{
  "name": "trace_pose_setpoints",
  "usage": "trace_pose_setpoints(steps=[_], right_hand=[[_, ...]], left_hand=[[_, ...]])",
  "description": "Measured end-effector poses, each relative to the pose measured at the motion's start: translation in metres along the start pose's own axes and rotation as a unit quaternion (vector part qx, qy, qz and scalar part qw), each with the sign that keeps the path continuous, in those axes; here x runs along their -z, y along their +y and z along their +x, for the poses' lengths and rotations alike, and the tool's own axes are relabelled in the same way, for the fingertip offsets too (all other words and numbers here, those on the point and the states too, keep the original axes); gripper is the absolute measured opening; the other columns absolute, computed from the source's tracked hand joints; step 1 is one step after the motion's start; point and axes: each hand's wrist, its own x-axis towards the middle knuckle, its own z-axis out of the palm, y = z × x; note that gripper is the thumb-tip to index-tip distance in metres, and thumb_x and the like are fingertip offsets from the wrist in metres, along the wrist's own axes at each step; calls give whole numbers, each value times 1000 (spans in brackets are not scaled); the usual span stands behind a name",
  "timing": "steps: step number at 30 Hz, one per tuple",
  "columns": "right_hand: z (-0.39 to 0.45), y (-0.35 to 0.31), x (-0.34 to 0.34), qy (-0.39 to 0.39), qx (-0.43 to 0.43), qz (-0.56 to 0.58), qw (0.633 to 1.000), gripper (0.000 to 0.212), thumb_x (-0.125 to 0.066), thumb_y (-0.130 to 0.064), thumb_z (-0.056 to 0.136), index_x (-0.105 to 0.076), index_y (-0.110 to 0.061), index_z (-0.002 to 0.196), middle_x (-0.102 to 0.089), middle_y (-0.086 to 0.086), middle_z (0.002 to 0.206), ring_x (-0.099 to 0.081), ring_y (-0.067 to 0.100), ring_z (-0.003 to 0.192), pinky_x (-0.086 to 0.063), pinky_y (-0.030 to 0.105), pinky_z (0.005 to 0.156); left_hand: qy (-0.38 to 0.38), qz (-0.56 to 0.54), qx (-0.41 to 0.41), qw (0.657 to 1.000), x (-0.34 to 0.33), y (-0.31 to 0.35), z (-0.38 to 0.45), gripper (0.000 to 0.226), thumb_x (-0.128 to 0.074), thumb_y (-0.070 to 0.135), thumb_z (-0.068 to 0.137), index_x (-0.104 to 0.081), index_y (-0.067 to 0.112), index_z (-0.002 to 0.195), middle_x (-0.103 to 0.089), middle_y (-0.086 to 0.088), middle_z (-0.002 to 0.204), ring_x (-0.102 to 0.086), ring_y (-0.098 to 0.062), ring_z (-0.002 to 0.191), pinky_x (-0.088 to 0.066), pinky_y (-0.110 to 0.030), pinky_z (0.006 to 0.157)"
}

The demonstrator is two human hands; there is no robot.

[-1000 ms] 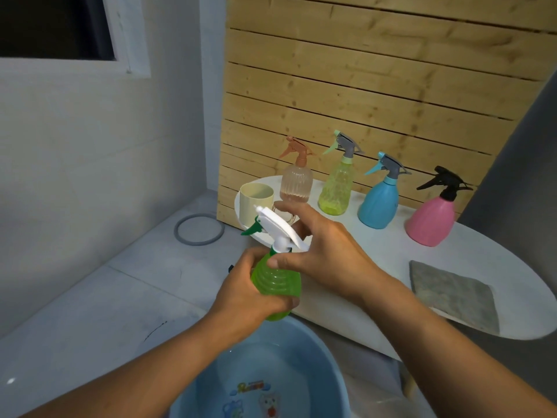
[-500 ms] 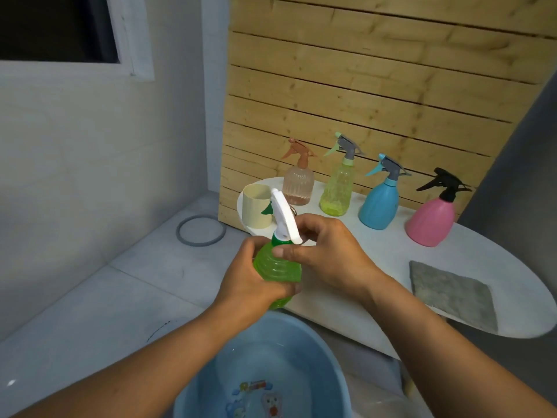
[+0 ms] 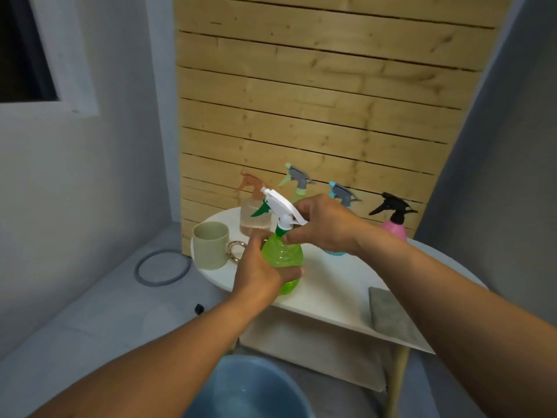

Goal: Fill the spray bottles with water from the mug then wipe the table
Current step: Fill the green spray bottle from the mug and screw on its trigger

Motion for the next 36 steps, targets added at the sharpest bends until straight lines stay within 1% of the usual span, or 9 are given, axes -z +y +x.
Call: trace_pose_setpoints(steps=[4, 10, 16, 20, 24, 27, 32, 34, 36], right_hand=[[19, 25, -1, -8, -11, -37, 999, 23, -82, -26, 78, -74, -19, 98, -73, 8, 91, -60, 19, 70, -42, 27, 59], [37, 59, -15, -26, -16, -21, 999, 27, -84, -26, 78, -75, -12, 100, -68, 8, 85, -54, 18, 66, -40, 26, 56], [37, 83, -33, 15, -44, 101, 994, 19, -85, -21, 78, -75, -12, 92, -57, -2, 71, -47, 13, 62, -38, 25, 58], [32, 91, -42, 30, -53, 177, 982, 16, -85, -17, 79, -77, -13, 92, -55, -3, 69, -48, 12, 65, -39, 26, 62], [31, 88, -37, 16, -47, 162, 986, 14, -85, -17, 80, -74, -22, 87, -50, -8, 62, -43, 9, 58, -35, 21, 55], [31, 85, -31, 1, -40, 142, 989, 21, -84, -17, 82, -67, -28, 77, -44, -10, 59, -39, 7, 54, -30, 13, 47], [24, 92, -32, -2, -43, 165, 985, 15, -84, -16, 82, -73, -12, 92, -47, -7, 66, -41, 9, 61, -32, 16, 53], [21, 97, -35, 8, -39, 192, 981, 20, -84, -15, 82, -76, -9, 99, -53, -3, 71, -45, 11, 66, -37, 22, 62], [19, 100, -40, 27, -37, 213, 976, 18, -84, -16, 83, -77, -14, 99, -55, -6, 70, -48, 7, 64, -40, 21, 63]], left_hand=[[11, -45, 2, 999, -33, -24, 17, 77, -97, 7, 51, -56, 18, 115, -72, 2, 94, -67, -12, 80, -53, -17, 67], [44, -1, 18, 999, -56, -51, 27, 67, -96, 29, 50, -52, 35, 100, -70, 9, 92, -67, -3, 75, -54, -29, 64], [51, 67, 36, 996, -63, -55, 35, 76, -96, 49, 48, -42, 45, 102, -61, 6, 109, -65, -14, 95, -57, -37, 76], [-23, 80, 29, 996, -52, -51, 37, 86, -97, 38, 54, -44, 37, 122, -49, 4, 121, -58, -15, 106, -53, -35, 88], [-174, 28, 17, 984, -25, -56, 40, 87, -84, 15, 57, -50, 48, 131, -70, 10, 116, -69, -12, 106, -57, -44, 97], [-157, 52, 20, 986, -19, -53, 40, 84, -95, 18, 58, -53, 44, 127, -71, 16, 109, -69, -6, 102, -55, -24, 85], [-87, 245, 21, 966, -35, -43, 36, 101, -83, 75, 38, -48, 45, 128, -52, 7, 115, -48, -12, 108, -50, -36, 89], [-101, 248, 20, 963, -37, -39, 34, 91, -78, 74, 43, -49, 45, 124, -49, 6, 114, -45, -15, 113, -49, -38, 94], [-131, 203, 14, 970, -32, -37, 36, 75, -83, 52, 55, -50, 43, 122, -53, 6, 118, -54, -17, 114, -52, -39, 97]])
